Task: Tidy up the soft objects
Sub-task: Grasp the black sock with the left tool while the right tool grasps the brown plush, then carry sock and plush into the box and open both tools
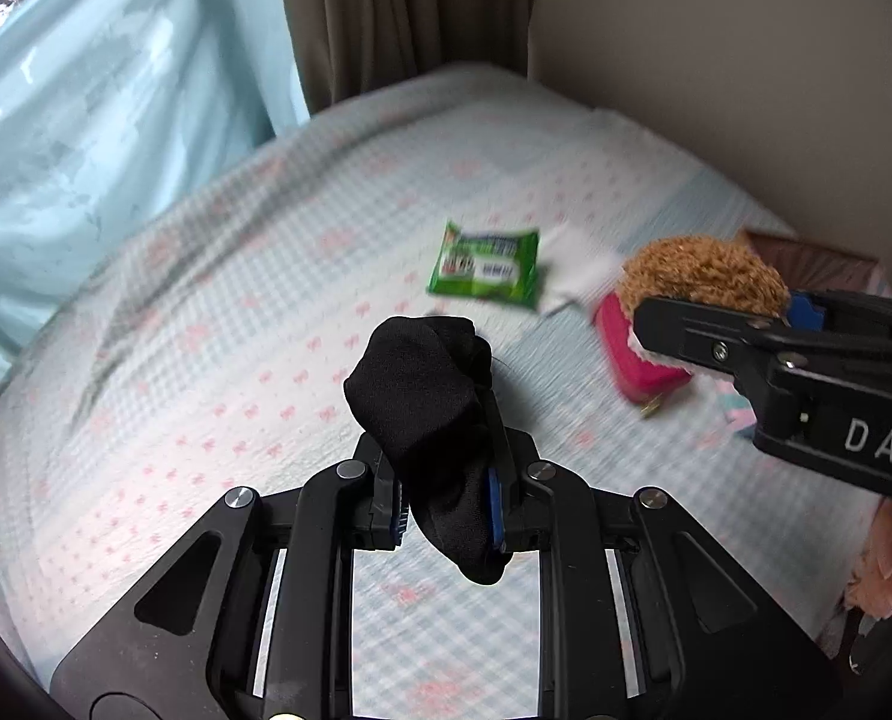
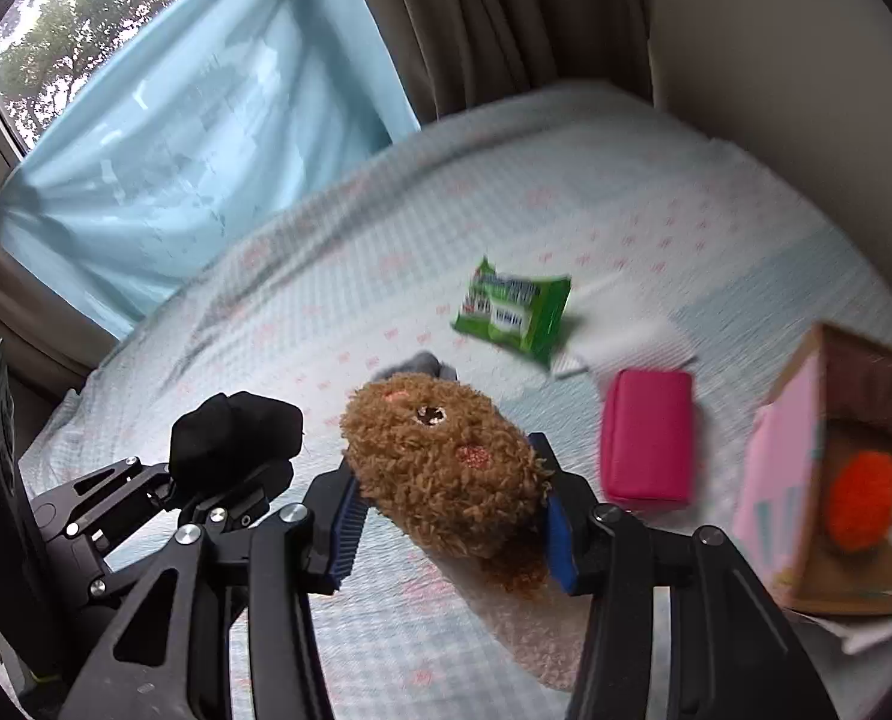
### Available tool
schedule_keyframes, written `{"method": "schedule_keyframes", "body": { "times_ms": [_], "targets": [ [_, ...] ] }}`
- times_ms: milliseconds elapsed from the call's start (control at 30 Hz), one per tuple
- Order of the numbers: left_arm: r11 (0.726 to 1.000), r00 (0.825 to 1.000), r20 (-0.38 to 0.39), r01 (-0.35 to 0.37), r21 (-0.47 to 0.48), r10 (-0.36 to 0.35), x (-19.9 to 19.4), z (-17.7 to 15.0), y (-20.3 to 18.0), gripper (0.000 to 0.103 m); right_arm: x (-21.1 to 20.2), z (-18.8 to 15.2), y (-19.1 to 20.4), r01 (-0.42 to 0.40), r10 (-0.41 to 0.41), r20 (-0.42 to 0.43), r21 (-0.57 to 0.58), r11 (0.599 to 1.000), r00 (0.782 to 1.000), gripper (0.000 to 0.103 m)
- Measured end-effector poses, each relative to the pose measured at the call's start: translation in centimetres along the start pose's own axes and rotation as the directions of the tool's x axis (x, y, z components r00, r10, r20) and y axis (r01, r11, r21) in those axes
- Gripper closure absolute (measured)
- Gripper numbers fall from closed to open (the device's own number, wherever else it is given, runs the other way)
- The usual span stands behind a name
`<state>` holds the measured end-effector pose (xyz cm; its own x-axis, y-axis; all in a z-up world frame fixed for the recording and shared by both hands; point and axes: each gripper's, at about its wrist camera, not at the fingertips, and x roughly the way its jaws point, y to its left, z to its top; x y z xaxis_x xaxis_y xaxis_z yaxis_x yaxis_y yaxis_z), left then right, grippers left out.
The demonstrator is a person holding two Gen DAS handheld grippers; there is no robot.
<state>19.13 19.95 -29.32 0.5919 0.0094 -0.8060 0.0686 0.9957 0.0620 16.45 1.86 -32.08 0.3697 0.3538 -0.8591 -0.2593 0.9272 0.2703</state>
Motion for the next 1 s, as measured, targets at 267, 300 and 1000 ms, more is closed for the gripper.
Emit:
{"method": "schedule_keyframes", "body": {
  "times_ms": [267,300,1000],
  "targets": [
    [0.999,0.997,0.072,0.032,0.013,-0.033,-6.6,4.1,-3.5,0.086,-8.8,2.0,-0.2,0.037,-0.038,0.078,0.017,0.999,0.996,0.057],
    [0.999,0.996,0.078,0.038,0.017,-0.040,-7.1,4.5,-4.1,0.086,-10.0,2.2,-0.6,0.044,-0.046,0.093,0.023,0.999,0.995,0.057],
    [0.978,0.978,-0.033,0.207,0.035,-0.206,-4.7,10.5,-28.5,0.086,-22.0,1.0,-21.2,0.236,-0.245,0.063,0.130,0.963,0.967,0.057]
  ]
}}
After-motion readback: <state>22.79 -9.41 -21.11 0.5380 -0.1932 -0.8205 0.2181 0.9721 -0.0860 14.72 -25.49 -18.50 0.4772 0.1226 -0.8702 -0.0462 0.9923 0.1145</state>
